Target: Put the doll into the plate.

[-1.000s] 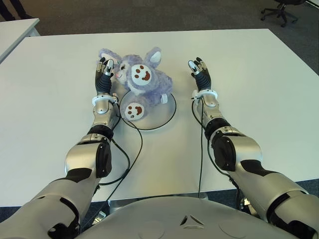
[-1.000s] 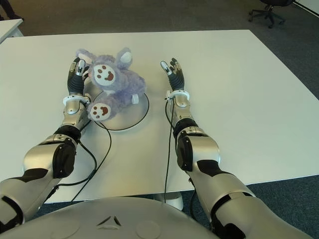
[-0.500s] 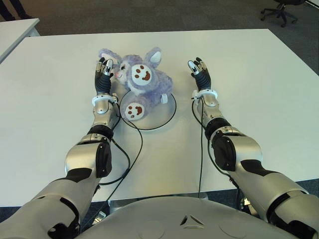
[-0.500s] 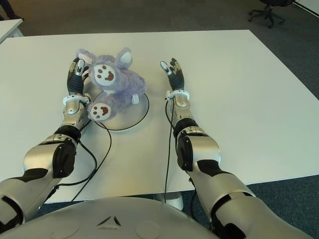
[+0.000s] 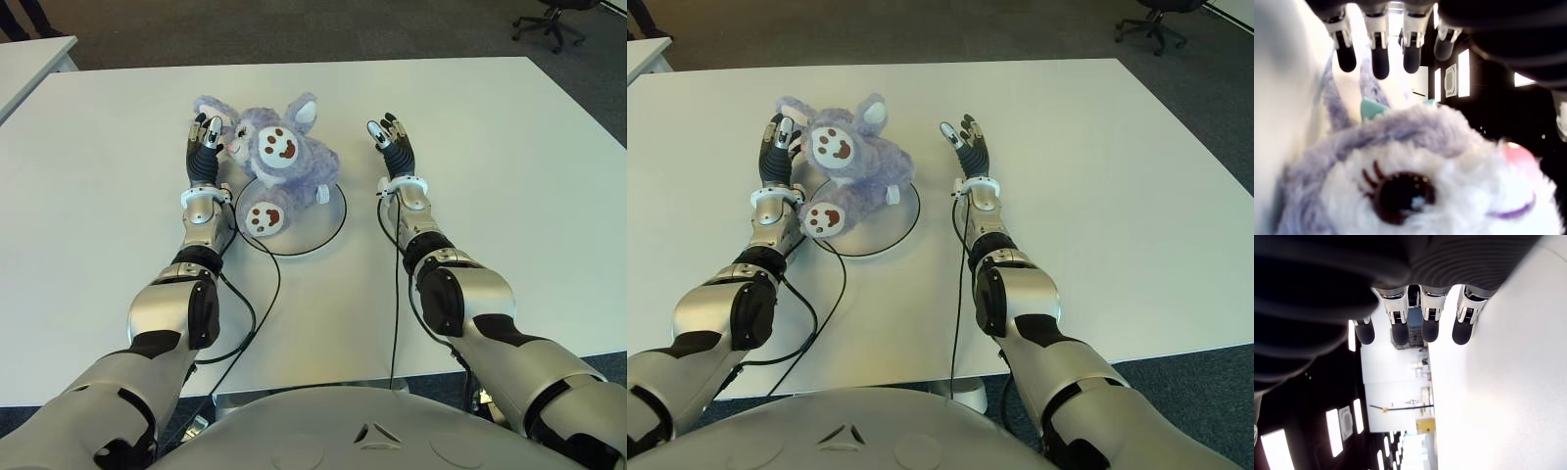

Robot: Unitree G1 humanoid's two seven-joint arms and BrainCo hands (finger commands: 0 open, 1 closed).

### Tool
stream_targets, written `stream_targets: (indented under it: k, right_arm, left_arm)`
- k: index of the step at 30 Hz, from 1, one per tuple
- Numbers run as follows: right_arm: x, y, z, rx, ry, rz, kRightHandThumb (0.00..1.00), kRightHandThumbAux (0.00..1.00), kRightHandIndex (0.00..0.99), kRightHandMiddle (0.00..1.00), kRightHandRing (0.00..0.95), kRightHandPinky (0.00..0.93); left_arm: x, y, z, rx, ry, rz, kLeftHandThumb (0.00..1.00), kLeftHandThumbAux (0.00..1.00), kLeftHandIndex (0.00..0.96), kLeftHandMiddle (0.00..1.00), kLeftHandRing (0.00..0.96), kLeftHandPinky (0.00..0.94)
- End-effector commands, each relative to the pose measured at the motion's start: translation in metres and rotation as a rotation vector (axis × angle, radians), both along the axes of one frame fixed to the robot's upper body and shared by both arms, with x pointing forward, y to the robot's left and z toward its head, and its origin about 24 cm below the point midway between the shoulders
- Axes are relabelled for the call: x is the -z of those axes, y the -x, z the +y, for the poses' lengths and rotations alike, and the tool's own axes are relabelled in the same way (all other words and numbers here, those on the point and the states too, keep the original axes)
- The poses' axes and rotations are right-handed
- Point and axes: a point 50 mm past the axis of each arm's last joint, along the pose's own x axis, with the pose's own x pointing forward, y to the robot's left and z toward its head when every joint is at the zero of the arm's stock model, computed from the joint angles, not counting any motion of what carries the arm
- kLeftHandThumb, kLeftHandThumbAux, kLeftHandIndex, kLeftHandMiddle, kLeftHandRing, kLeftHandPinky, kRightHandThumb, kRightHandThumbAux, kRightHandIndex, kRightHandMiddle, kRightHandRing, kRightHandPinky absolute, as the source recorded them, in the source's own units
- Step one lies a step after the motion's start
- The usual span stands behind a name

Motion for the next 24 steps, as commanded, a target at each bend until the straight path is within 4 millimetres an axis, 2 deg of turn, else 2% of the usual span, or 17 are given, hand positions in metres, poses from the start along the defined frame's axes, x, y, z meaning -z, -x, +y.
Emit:
stream_targets:
  k: [1,11,16,24]
  right_arm:
    - [0.0526,0.0287,-0.0025,0.013,-0.031,0.242,0.0,0.582,0.015,0.039,0.03,0.034]
    - [0.0528,0.031,0.0017,0.015,-0.114,0.205,0.021,0.674,0.038,0.078,0.065,0.055]
    - [0.0538,0.0324,0.0038,0.011,-0.141,0.197,0.034,0.685,0.04,0.085,0.071,0.062]
    - [0.059,0.0371,0.0074,0.005,-0.158,0.205,0.043,0.683,0.033,0.084,0.075,0.074]
  left_arm:
    - [0.051,0.0352,-0.0044,-0.017,0.038,0.199,0.0,0.369,0.0,0.131,0.148,0.16]
    - [0.0533,0.038,-0.0055,-0.017,0.053,0.194,0.0,0.401,0.0,0.129,0.142,0.143]
    - [0.054,0.0386,-0.0062,-0.009,0.056,0.195,0.0,0.386,0.0,0.125,0.133,0.107]
    - [0.0567,0.0402,-0.0072,0.001,0.054,0.212,0.0,0.379,0.0,0.124,0.123,0.102]
